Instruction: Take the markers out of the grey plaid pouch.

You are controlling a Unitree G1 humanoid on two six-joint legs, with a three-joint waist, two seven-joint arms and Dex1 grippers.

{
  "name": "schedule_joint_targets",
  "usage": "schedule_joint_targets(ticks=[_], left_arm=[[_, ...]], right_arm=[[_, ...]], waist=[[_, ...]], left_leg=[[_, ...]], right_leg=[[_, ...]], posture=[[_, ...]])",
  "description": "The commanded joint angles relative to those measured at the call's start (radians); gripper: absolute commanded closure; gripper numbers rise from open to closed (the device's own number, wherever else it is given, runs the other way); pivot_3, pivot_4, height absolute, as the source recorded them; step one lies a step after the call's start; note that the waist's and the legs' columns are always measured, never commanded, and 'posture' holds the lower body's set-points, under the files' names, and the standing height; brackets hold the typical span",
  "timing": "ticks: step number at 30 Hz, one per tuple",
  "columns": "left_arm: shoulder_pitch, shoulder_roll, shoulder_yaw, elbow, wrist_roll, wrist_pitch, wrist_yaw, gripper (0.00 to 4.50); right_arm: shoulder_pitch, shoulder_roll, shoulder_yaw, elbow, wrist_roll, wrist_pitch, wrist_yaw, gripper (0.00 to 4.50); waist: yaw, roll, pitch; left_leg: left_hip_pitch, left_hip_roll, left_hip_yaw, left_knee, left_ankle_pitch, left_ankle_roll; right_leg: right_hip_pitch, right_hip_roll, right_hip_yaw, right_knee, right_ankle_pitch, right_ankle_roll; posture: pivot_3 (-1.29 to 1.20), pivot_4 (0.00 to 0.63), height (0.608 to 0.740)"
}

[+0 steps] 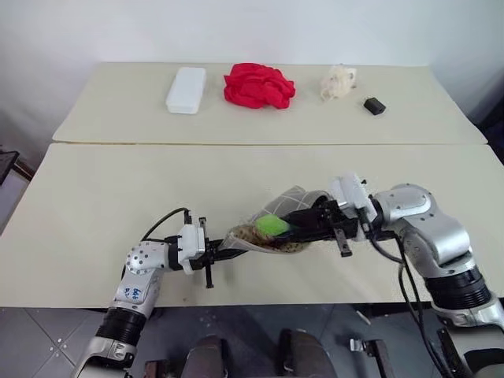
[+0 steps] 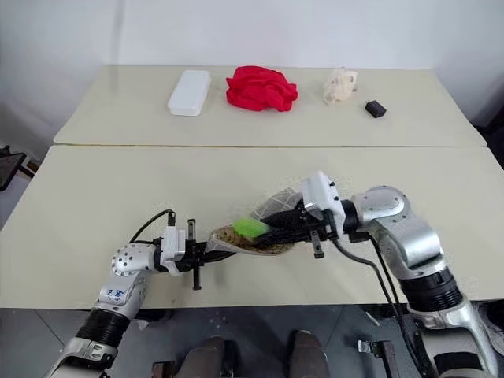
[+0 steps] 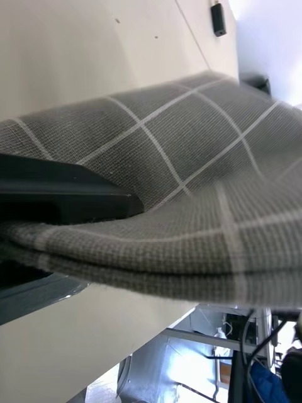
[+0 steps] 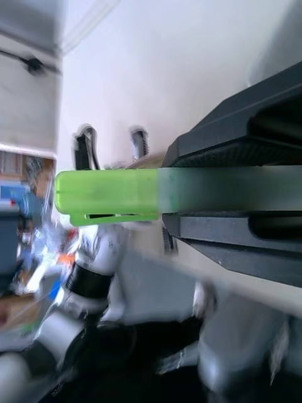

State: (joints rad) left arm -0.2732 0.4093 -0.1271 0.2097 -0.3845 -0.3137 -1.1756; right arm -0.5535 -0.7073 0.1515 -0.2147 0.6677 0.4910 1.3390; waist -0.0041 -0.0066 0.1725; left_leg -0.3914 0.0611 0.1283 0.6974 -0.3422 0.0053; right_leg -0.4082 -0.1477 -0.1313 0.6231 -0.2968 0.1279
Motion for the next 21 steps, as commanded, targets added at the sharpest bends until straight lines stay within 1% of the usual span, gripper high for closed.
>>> schedule_joint_targets(ticks=[1, 2, 5, 8, 11, 13, 15, 18, 21], left_arm=[[0.015, 0.018, 0.013, 0.019, 0.018, 0.009, -0.004, 4.50], [0.014, 0.017, 0.013, 0.018, 0.019, 0.010, -0.004, 4.50], [0.012, 0.012, 0.016, 0.009, 0.013, 0.023, -0.002, 4.50], [0.011, 0.009, 0.024, -0.004, -0.002, 0.045, -0.001, 4.50], [0.009, 0.011, 0.029, -0.011, -0.013, 0.059, -0.008, 4.50], [0.009, 0.013, 0.032, -0.017, -0.015, 0.066, -0.011, 4.50], [0.009, 0.017, 0.039, -0.031, -0.025, 0.081, -0.019, 4.50], [0.012, 0.027, 0.054, -0.059, -0.053, 0.122, -0.033, 4.50], [0.019, 0.044, 0.064, -0.097, -0.089, 0.179, -0.050, 4.50]], right_arm=[[-0.011, -0.036, -0.050, -0.035, 0.125, 0.151, 0.026, 4.00], [-0.018, -0.039, -0.053, -0.037, 0.161, 0.201, 0.021, 4.00], [-0.058, -0.082, -0.063, -0.033, 0.331, 0.457, 0.018, 4.00], [-0.076, -0.115, -0.073, -0.015, 0.430, 0.610, 0.018, 4.00], [-0.090, -0.096, -0.119, 0.009, 0.522, 0.701, -0.026, 4.00], [-0.106, -0.060, -0.176, 0.033, 0.587, 0.724, -0.096, 4.00], [-0.136, -0.031, -0.266, 0.080, 0.667, 0.733, -0.197, 4.00], [-0.156, -0.054, -0.371, 0.130, 0.678, 0.719, -0.293, 4.00], [-0.096, -0.206, -0.379, 0.137, 0.486, 0.637, -0.257, 4.00]], waist=[[0.002, 0.000, 0.000], [0.002, 0.000, 0.000], [0.001, 0.000, 0.000], [0.001, 0.000, 0.000], [0.002, 0.000, 0.000], [0.002, 0.000, 0.000], [0.002, 0.000, 0.000], [0.004, 0.000, 0.000], [0.016, 0.000, 0.000]], left_leg=[[0.000, 0.000, -0.002, 0.000, 0.000, 0.000], [0.000, 0.000, -0.002, 0.000, 0.000, 0.000], [0.000, 0.000, -0.003, 0.000, 0.000, 0.000], [0.000, 0.001, -0.003, 0.000, 0.000, 0.000], [0.000, 0.001, -0.004, 0.000, 0.000, 0.000], [0.000, 0.001, -0.004, 0.000, 0.000, 0.000], [0.000, 0.001, -0.003, 0.000, 0.000, 0.000], [0.000, 0.001, -0.003, 0.000, 0.000, 0.000], [-0.002, 0.000, -0.003, 0.000, -0.001, 0.000]], right_leg=[[0.000, 0.000, 0.000, 0.000, 0.000, 0.000], [0.000, 0.000, 0.000, 0.000, 0.000, 0.000], [0.000, 0.000, 0.000, 0.000, 0.000, 0.000], [0.000, 0.000, 0.000, 0.001, 0.000, 0.000], [0.000, 0.000, 0.000, 0.000, 0.000, 0.000], [0.000, 0.000, 0.000, 0.000, 0.000, 0.000], [-0.001, 0.000, 0.000, 0.001, 0.000, 0.000], [-0.001, 0.000, 0.000, 0.001, 0.000, 0.000], [-0.001, -0.001, 0.000, 0.000, 0.000, 0.000]], posture=[[0.00, 0.150, 0.740], [0.00, 0.150, 0.740], [0.00, 0.150, 0.740], [0.00, 0.150, 0.740], [0.00, 0.150, 0.740], [0.00, 0.150, 0.740], [0.00, 0.150, 0.740], [0.00, 0.150, 0.740], [0.00, 0.150, 0.740]])
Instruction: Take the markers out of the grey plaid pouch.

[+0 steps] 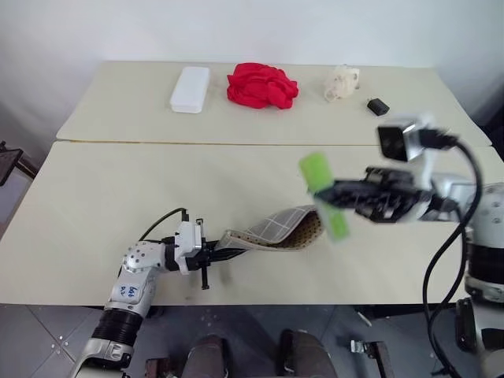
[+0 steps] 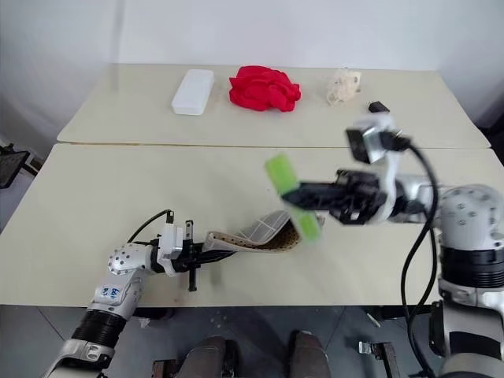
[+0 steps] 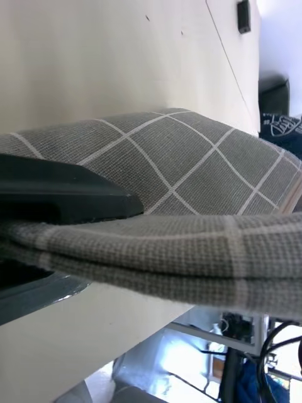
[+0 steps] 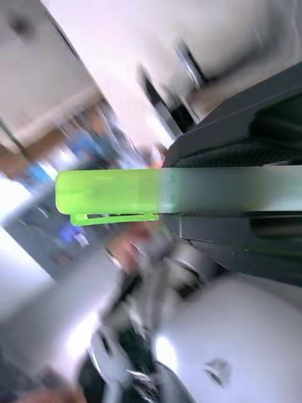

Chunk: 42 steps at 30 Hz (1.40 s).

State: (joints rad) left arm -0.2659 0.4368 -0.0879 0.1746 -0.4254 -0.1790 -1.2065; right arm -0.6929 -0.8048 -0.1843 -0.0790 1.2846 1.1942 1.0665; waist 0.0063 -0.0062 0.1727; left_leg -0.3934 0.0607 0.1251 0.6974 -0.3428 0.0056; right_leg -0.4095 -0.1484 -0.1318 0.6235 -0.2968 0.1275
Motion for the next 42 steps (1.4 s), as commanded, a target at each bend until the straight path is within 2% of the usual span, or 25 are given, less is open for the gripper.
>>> schedule_joint_targets(ticks=[1, 3, 5, 6, 9, 13, 17, 20, 23, 25, 28, 32, 40, 42], left_arm=[[0.013, 0.021, 0.028, -0.076, -0.060, 0.061, -0.024, 4.50], [0.013, 0.026, 0.037, -0.097, -0.085, 0.096, -0.032, 4.50], [0.012, 0.025, 0.044, -0.110, -0.096, 0.117, -0.035, 4.50], [0.008, 0.023, 0.045, -0.118, -0.111, 0.146, -0.038, 4.50], [-0.003, 0.016, 0.044, -0.134, -0.149, 0.221, -0.047, 4.50], [-0.027, 0.012, 0.027, -0.134, -0.161, 0.290, -0.074, 4.50], [-0.064, 0.004, 0.016, -0.108, -0.138, 0.304, -0.096, 4.50], [-0.096, -0.011, 0.012, -0.071, -0.119, 0.299, -0.099, 4.50], [-0.115, -0.025, 0.013, -0.039, -0.096, 0.269, -0.102, 4.50], [-0.124, -0.032, 0.011, -0.016, -0.074, 0.230, -0.106, 4.50], [-0.135, -0.042, 0.004, 0.033, -0.035, 0.168, -0.113, 4.50], [-0.141, -0.055, -0.004, 0.082, -0.008, 0.119, -0.125, 4.50], [-0.169, -0.083, 0.009, 0.135, 0.002, 0.067, -0.107, 4.50], [-0.169, -0.084, 0.010, 0.134, 0.001, 0.071, -0.106, 4.50]], right_arm=[[0.096, -0.178, -0.042, 0.008, -0.205, -0.102, 0.031, 4.00], [0.202, -0.269, -0.062, 0.059, -0.324, -0.155, -0.002, 4.00], [0.253, -0.307, -0.069, 0.095, -0.387, -0.184, -0.022, 4.00], [0.282, -0.316, -0.061, 0.139, -0.461, -0.216, -0.085, 4.00], [0.337, -0.311, -0.013, 0.256, -0.676, -0.342, -0.236, 4.00], [0.314, -0.239, 0.016, 0.356, -0.829, -0.508, -0.336, 4.00], [0.342, -0.255, 0.061, 0.309, -0.885, -0.555, -0.255, 2.71], [0.338, -0.257, 0.029, 0.311, -0.910, -0.642, -0.221, 1.65], [0.365, -0.298, -0.024, 0.265, -0.861, -0.694, -0.065, 0.66], [0.377, -0.332, -0.063, 0.208, -0.809, -0.716, 0.059, 0.66], [0.287, -0.377, -0.075, 0.084, -0.696, -0.632, 0.174, 0.66], [0.158, -0.382, -0.005, -0.049, -0.617, -0.528, 0.225, 1.57], [0.008, -0.346, 0.168, -0.234, -0.619, -0.476, 0.280, 4.39], [-0.020, -0.338, 0.203, -0.277, -0.610, -0.448, 0.285, 4.45]], waist=[[0.008, 0.000, 0.000], [0.016, 0.000, 0.000], [0.017, 0.000, 0.000], [0.016, 0.000, 0.000], [0.013, 0.000, 0.000], [0.004, 0.000, 0.000], [-0.007, 0.002, 0.001], [-0.007, 0.002, 0.001], [-0.003, 0.002, 0.001], [-0.003, 0.003, 0.001], [-0.008, 0.003, 0.001], [-0.010, 0.002, 0.001], [-0.004, 0.002, 0.001], [-0.007, 0.002, 0.001]], left_leg=[[0.000, 0.000, 0.000, 0.000, -0.001, 0.000], [-0.001, -0.001, 0.002, 0.000, -0.002, 0.001], [-0.001, -0.002, 0.009, 0.000, -0.003, 0.002], [-0.001, -0.002, 0.011, 0.000, -0.003, 0.002], [0.001, -0.001, 0.014, 0.000, -0.003, 0.002], [0.003, 0.000, 0.018, 0.000, -0.002, 0.001], [0.003, 0.001, 0.019, -0.001, -0.002, 0.001], [0.003, 0.001, 0.019, -0.001, -0.002, 0.001], [0.003, 0.001, 0.019, -0.001, -0.002, 0.001], [0.003, 0.001, 0.019, -0.001, -0.002, 0.001], [0.003, 0.001, 0.019, -0.001, -0.002, 0.001], [0.004, 0.002, 0.019, 0.000, -0.002, 0.001], [0.002, 0.001, 0.019, 0.002, -0.004, 0.002], [0.002, 0.001, 0.019, 0.001, -0.004, 0.002]], right_leg=[[0.000, 0.000, 0.000, -0.001, 0.000, 0.000], [0.000, 0.000, 0.000, -0.002, 0.000, 0.001], [0.000, 0.000, 0.000, -0.003, 0.000, 0.001], [0.000, 0.000, 0.001, -0.003, 0.001, 0.002], [-0.001, 0.000, 0.001, -0.003, 0.001, 0.002], [-0.002, 0.000, 0.004, -0.003, 0.001, 0.003], [-0.002, 0.001, 0.005, -0.002, 0.001, 0.003], [-0.002, 0.001, 0.005, -0.003, 0.001, 0.003], [-0.002, 0.001, 0.005, -0.003, 0.002, 0.003], [-0.002, 0.001, 0.005, -0.004, 0.002, 0.003], [-0.002, 0.001, 0.005, -0.004, 0.002, 0.003], [-0.002, 0.002, 0.006, -0.003, 0.002, 0.003], [-0.003, 0.000, 0.006, -0.003, 0.002, 0.003], [-0.003, 0.000, 0.006, -0.003, 0.002, 0.003]], posture=[[0.00, 0.150, 0.740], [0.00, 0.150, 0.740], [0.00, 0.150, 0.740], [0.00, 0.150, 0.740], [0.00, 0.150, 0.740], [0.00, 0.150, 0.740], [0.00, 0.150, 0.740], [0.00, 0.150, 0.740], [0.00, 0.150, 0.740], [0.00, 0.150, 0.740], [0.00, 0.150, 0.740], [0.00, 0.150, 0.740], [0.00, 0.150, 0.740], [0.00, 0.150, 0.740]])
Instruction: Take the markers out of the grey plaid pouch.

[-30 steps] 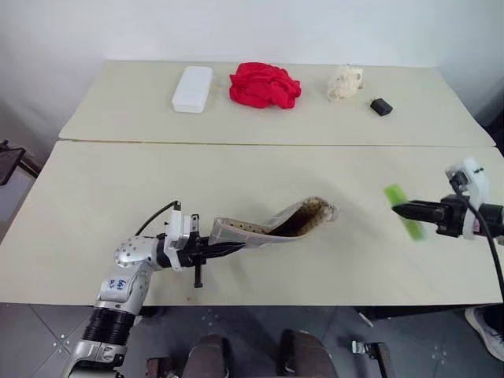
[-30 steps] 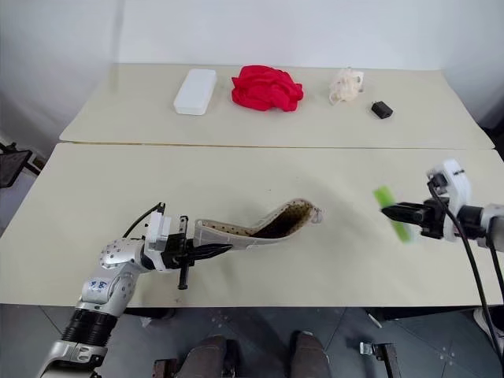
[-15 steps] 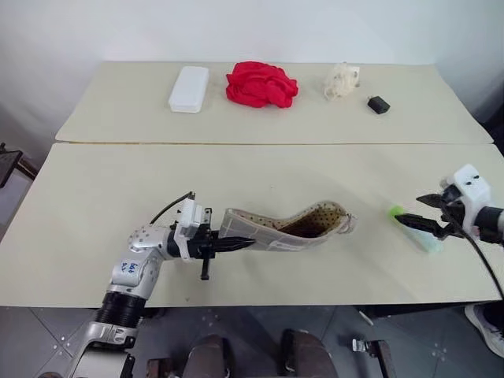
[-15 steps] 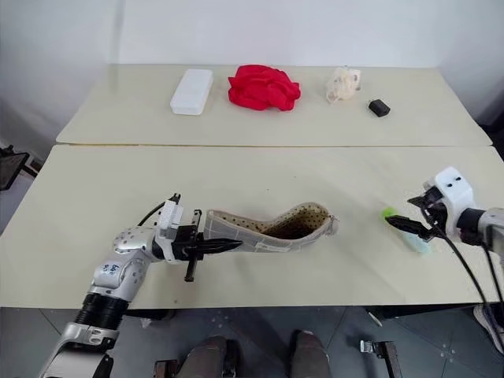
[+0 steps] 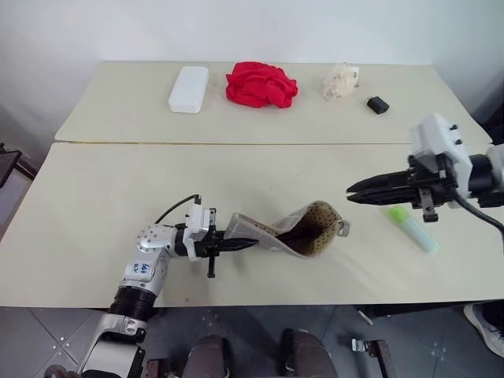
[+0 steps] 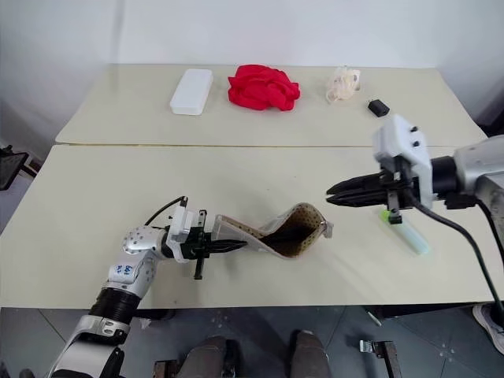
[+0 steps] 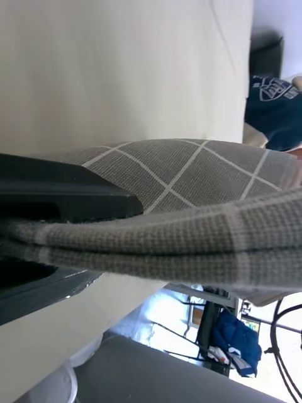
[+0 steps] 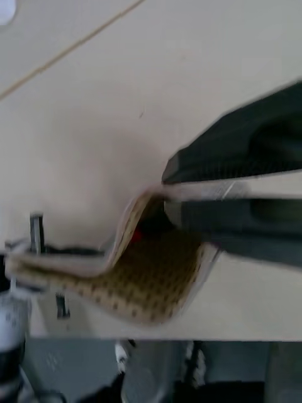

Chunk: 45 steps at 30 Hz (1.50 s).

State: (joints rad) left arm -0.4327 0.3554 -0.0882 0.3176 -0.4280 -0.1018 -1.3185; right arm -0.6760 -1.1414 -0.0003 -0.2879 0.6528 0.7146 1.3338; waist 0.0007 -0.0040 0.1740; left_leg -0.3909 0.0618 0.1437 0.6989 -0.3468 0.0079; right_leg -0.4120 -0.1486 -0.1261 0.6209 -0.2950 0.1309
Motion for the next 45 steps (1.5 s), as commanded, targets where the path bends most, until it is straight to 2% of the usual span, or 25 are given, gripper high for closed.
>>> schedule_joint_targets(ticks=[1, 5, 8, 11, 14, 19, 22, 33, 34, 45], left_arm=[[-0.001, -0.003, 0.010, -0.010, 0.002, -0.004, 0.007, 4.50], [0.004, -0.006, 0.007, -0.020, 0.000, 0.006, 0.011, 4.50], [0.002, -0.010, 0.004, -0.022, 0.000, 0.011, 0.013, 4.50], [0.002, -0.016, 0.002, -0.023, -0.001, 0.015, 0.014, 4.50], [0.003, -0.021, -0.003, -0.024, 0.001, 0.018, 0.008, 4.50], [-0.004, -0.031, -0.003, -0.032, 0.000, 0.025, 0.020, 4.50], [0.000, -0.027, 0.001, -0.039, -0.003, 0.032, 0.021, 4.50], [-0.006, -0.035, 0.022, -0.056, -0.029, 0.084, 0.031, 4.50], [-0.006, -0.035, 0.021, -0.058, -0.028, 0.086, 0.029, 4.50], [-0.023, -0.045, 0.012, -0.046, -0.020, 0.088, 0.006, 4.50]], right_arm=[[-0.052, 0.008, 0.033, -0.086, 0.030, 0.052, 0.013, 4.45], [-0.113, 0.052, 0.108, -0.142, 0.030, 0.134, -0.028, 4.45], [-0.142, 0.069, 0.216, -0.159, -0.076, 0.130, -0.060, 4.45], [-0.195, 0.133, 0.311, -0.157, -0.174, 0.197, -0.173, 4.45], [-0.225, 0.140, 0.421, -0.195, -0.239, 0.220, -0.155, 4.45], [-0.233, 0.223, 0.495, -0.200, -0.349, 0.222, -0.251, 4.45], [-0.232, 0.232, 0.502, -0.198, -0.386, 0.223, -0.271, 3.86], [-0.211, 0.261, 0.512, -0.195, -0.453, 0.167, -0.250, 0.13], [-0.209, 0.264, 0.517, -0.197, -0.456, 0.166, -0.248, 0.02], [-0.234, 0.381, 0.674, -0.082, -0.619, 0.128, -0.266, 0.02]], waist=[[-0.002, 0.000, 0.000], [-0.003, 0.000, 0.000], [-0.002, 0.000, 0.000], [-0.005, 0.000, 0.000], [-0.003, 0.000, 0.000], [-0.005, 0.000, 0.000], [-0.003, 0.000, 0.000], [-0.005, 0.000, 0.000], [-0.005, 0.000, 0.000], [-0.007, 0.000, 0.000]], left_leg=[[0.000, 0.000, 0.000, 0.000, 0.000, 0.000], [0.000, 0.000, 0.000, 0.000, 0.000, 0.000], [0.000, 0.000, 0.000, 0.000, 0.000, 0.000], [0.000, 0.000, 0.000, 0.000, 0.000, 0.000], [0.000, 0.000, 0.001, 0.000, 0.000, 0.000], [-0.001, 0.000, 0.001, 0.000, 0.000, 0.000], [-0.001, 0.000, 0.001, 0.000, 0.000, 0.000], [-0.001, 0.000, 0.001, 0.000, 0.000, 0.000], [-0.001, 0.000, 0.001, 0.000, 0.000, 0.000], [-0.001, 0.000, 0.001, 0.000, 0.000, 0.000]], right_leg=[[0.000, 0.000, 0.000, 0.000, 0.000, 0.000], [0.000, 0.000, 0.000, 0.001, 0.000, 0.000], [0.000, 0.000, 0.000, 0.001, 0.000, 0.000], [-0.001, 0.000, 0.000, 0.001, 0.000, 0.000], [-0.002, 0.000, 0.000, 0.002, 0.000, 0.000], [-0.002, 0.000, 0.000, 0.001, 0.000, 0.000], [-0.002, 0.000, -0.001, 0.002, 0.000, 0.000], [-0.002, 0.000, -0.001, 0.002, 0.000, 0.000], [-0.002, 0.000, -0.001, 0.002, 0.000, 0.000], [-0.002, 0.001, -0.001, 0.002, 0.000, 0.000]], posture=[[0.00, 0.150, 0.740], [0.00, 0.150, 0.740], [0.00, 0.150, 0.740], [0.00, 0.150, 0.740], [0.00, 0.150, 0.740], [0.00, 0.150, 0.740], [0.00, 0.150, 0.740], [0.00, 0.150, 0.740], [0.00, 0.150, 0.740], [0.00, 0.150, 0.740]])
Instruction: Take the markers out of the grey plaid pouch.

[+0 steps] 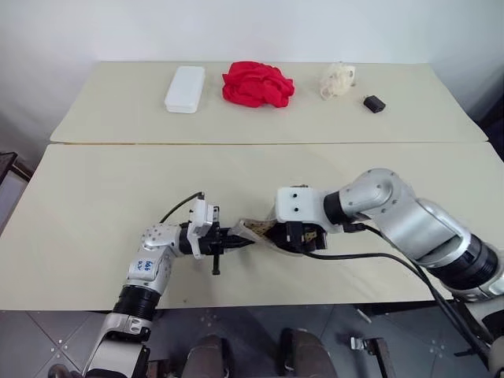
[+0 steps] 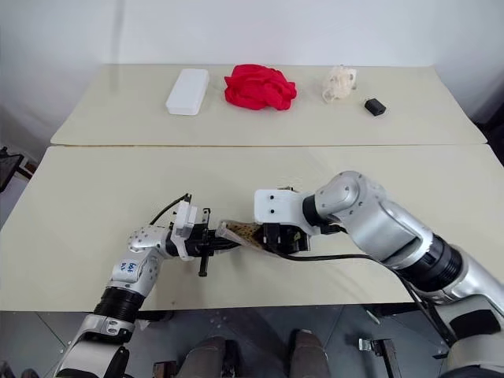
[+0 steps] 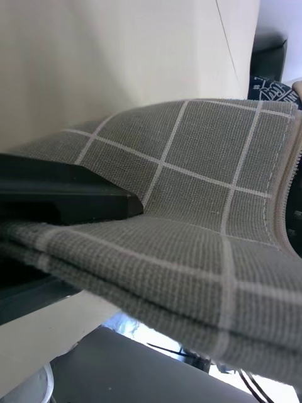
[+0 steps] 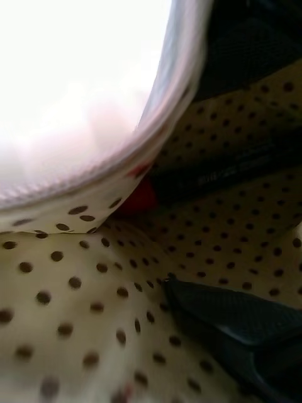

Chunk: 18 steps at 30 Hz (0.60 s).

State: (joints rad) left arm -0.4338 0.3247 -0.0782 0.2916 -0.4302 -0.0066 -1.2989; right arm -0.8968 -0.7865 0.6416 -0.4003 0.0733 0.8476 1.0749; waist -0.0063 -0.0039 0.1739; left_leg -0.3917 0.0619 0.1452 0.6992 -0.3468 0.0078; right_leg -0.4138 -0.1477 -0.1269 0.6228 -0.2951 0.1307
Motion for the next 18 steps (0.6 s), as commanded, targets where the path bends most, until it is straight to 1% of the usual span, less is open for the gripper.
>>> schedule_joint_targets(ticks=[1, 6, 9, 11, 14, 18], left_arm=[[-0.022, -0.016, 0.002, -0.019, -0.018, -0.007, -0.014, 4.50], [-0.023, -0.020, 0.000, -0.017, -0.016, -0.004, -0.017, 4.50], [-0.025, -0.022, 0.000, -0.015, -0.015, -0.002, -0.017, 4.50], [-0.026, -0.023, 0.000, -0.015, -0.017, 0.002, -0.016, 4.50], [-0.026, -0.025, 0.000, -0.016, -0.016, 0.006, -0.019, 4.50], [-0.018, -0.019, 0.001, -0.030, -0.020, 0.020, -0.024, 4.50]], right_arm=[[-0.014, 0.034, 0.035, 0.038, -0.045, -0.002, -0.002, 0.02], [-0.045, 0.048, 0.075, 0.107, -0.126, -0.038, 0.019, 0.02], [-0.084, 0.070, 0.089, 0.195, -0.209, -0.110, -0.014, 0.02], [-0.093, 0.097, 0.082, 0.228, -0.229, -0.107, -0.029, 0.02], [-0.087, 0.142, 0.048, 0.252, -0.228, -0.057, -0.046, 0.02], [-0.072, 0.238, -0.127, 0.243, -0.060, 0.167, -0.022, 0.02]], waist=[[-0.001, 0.000, 0.000], [-0.001, 0.000, 0.000], [-0.003, 0.000, 0.000], [-0.007, 0.000, 0.000], [-0.012, 0.000, 0.000], [-0.018, 0.000, 0.000]], left_leg=[[0.000, 0.000, 0.000, 0.000, 0.000, 0.000], [0.000, 0.000, 0.000, 0.000, 0.000, 0.000], [0.000, 0.000, 0.000, 0.000, 0.000, 0.000], [0.000, 0.000, 0.000, 0.000, 0.000, 0.000], [0.000, 0.000, 0.000, 0.000, 0.000, 0.000], [0.000, 0.000, 0.000, 0.000, 0.000, 0.000]], right_leg=[[0.000, 0.000, 0.000, 0.000, 0.000, 0.000], [0.000, 0.000, 0.000, 0.000, 0.000, 0.000], [0.000, 0.000, 0.000, 0.000, 0.000, 0.000], [0.000, 0.000, 0.000, 0.000, 0.000, 0.000], [0.000, 0.000, 0.000, 0.001, 0.000, 0.000], [0.000, 0.000, -0.001, 0.001, 0.000, 0.000]], posture=[[0.00, 0.150, 0.740], [0.00, 0.150, 0.740], [0.00, 0.150, 0.740], [0.00, 0.150, 0.740], [0.00, 0.150, 0.740], [0.00, 0.150, 0.740]])
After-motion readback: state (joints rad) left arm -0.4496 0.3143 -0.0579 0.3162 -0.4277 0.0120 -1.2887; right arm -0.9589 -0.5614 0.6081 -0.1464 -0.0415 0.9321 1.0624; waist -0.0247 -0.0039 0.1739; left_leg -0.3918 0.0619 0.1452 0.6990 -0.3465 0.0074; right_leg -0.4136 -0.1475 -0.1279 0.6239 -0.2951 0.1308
